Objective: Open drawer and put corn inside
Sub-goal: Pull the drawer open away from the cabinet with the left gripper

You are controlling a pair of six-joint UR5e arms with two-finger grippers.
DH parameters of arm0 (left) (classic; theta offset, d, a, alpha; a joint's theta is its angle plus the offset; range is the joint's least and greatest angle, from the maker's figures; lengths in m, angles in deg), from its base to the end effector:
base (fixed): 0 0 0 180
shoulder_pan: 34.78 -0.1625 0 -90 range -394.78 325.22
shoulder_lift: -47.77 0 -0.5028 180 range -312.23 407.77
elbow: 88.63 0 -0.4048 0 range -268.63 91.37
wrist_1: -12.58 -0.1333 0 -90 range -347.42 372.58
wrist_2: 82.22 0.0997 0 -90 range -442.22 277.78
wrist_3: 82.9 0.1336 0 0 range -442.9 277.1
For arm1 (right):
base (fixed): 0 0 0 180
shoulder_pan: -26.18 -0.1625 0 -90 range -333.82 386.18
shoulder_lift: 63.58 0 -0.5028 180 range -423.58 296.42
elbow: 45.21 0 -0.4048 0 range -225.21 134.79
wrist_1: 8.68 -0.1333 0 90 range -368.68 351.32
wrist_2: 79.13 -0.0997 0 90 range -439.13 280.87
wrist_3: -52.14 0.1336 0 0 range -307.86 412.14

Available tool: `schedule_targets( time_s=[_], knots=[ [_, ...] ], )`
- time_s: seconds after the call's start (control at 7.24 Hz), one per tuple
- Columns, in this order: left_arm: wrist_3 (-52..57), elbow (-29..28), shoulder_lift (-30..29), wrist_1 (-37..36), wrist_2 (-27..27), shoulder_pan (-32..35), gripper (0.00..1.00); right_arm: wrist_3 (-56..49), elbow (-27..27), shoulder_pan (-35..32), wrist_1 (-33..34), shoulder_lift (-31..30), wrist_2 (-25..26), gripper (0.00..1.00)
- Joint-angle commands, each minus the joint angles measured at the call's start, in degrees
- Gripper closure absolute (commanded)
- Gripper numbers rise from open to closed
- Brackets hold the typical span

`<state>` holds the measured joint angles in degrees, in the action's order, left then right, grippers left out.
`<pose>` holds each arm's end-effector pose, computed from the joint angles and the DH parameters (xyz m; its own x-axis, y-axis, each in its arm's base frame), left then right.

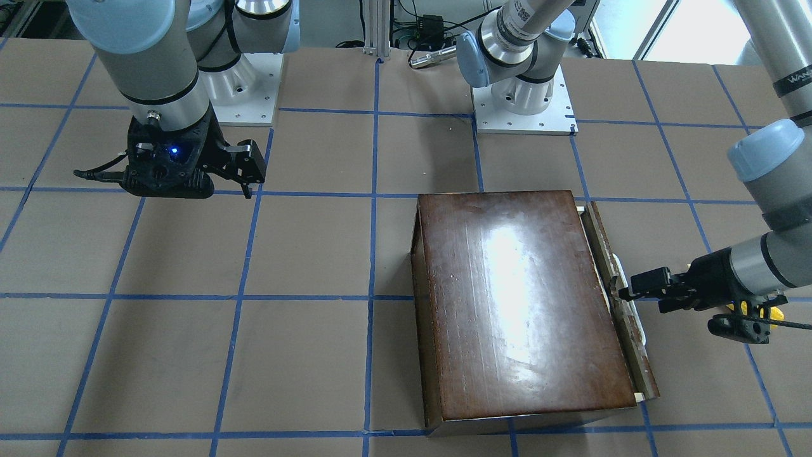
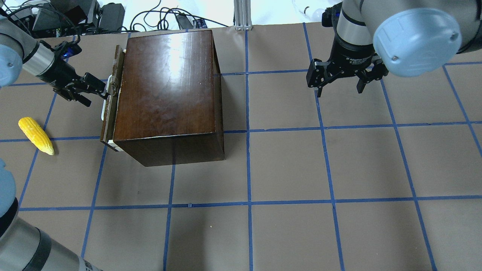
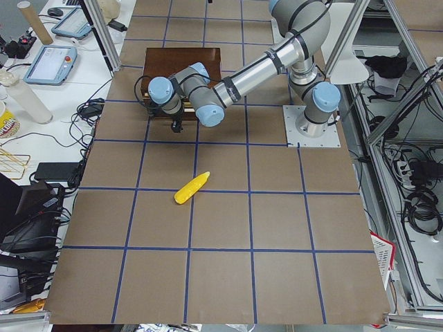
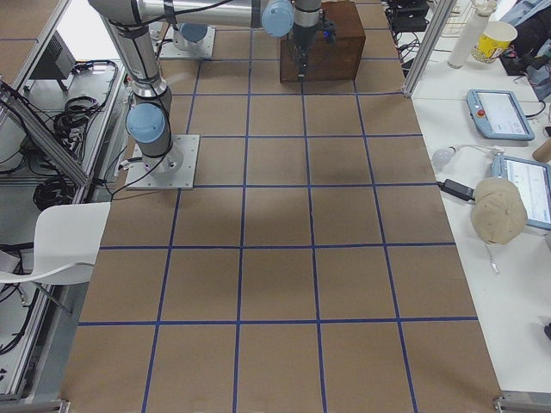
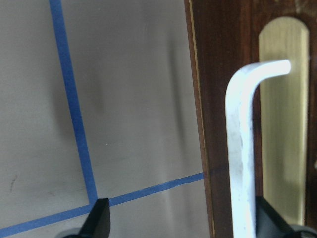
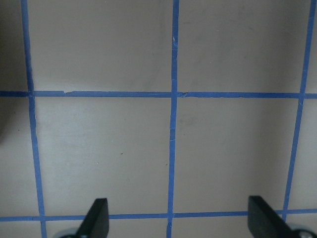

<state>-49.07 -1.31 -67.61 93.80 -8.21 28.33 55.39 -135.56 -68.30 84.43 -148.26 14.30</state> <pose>0.1445 -0.6610 0.3119 -0.9317 0.0717 0.3560 0.0960 0.9941 0.0510 0.1673 -0.5316 0.4855 -0.9978 -0.0240 0.0622 -0.0215 0.9989 0.0412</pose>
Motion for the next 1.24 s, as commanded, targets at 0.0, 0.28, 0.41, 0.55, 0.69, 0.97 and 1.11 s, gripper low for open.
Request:
schedule_targets(
  time_s=[0.0, 0.28, 0.41, 0.55, 0.69, 0.97, 1.11],
  knots=[
    [2.11, -0.05, -0.10, 0.16, 0.78, -0.88, 0.00, 0.00, 0.00, 0.00, -0.03, 0.04, 0.00, 0.00],
    [2.21, -0.13, -0.10, -0.01, 1.76, -0.97, 0.00, 0.00, 0.00, 0.00, -0.03, 0.04, 0.00, 0.00],
    [3.08, -0.13, -0.10, -0.28, 1.84, -0.97, 0.00, 0.00, 0.00, 0.00, -0.03, 0.04, 0.00, 0.00],
    [3.87, -0.13, -0.10, -0.37, 2.45, -0.97, 0.00, 0.00, 0.00, 0.00, -0.03, -0.04, 0.00, 0.00],
    [3.88, -0.22, -0.10, -0.37, 2.63, -0.97, 0.00, 0.00, 0.00, 0.00, 0.06, 0.04, 0.00, 0.00],
    [4.23, -0.22, -0.10, -0.45, 3.07, -1.06, 0.00, 0.00, 0.00, 0.00, -0.03, -0.04, 0.00, 0.00],
    [4.41, -0.22, -0.10, -0.45, 3.16, -1.23, 0.00, 0.00, 0.00, 0.00, -0.03, -0.04, 0.00, 0.00]
  ],
)
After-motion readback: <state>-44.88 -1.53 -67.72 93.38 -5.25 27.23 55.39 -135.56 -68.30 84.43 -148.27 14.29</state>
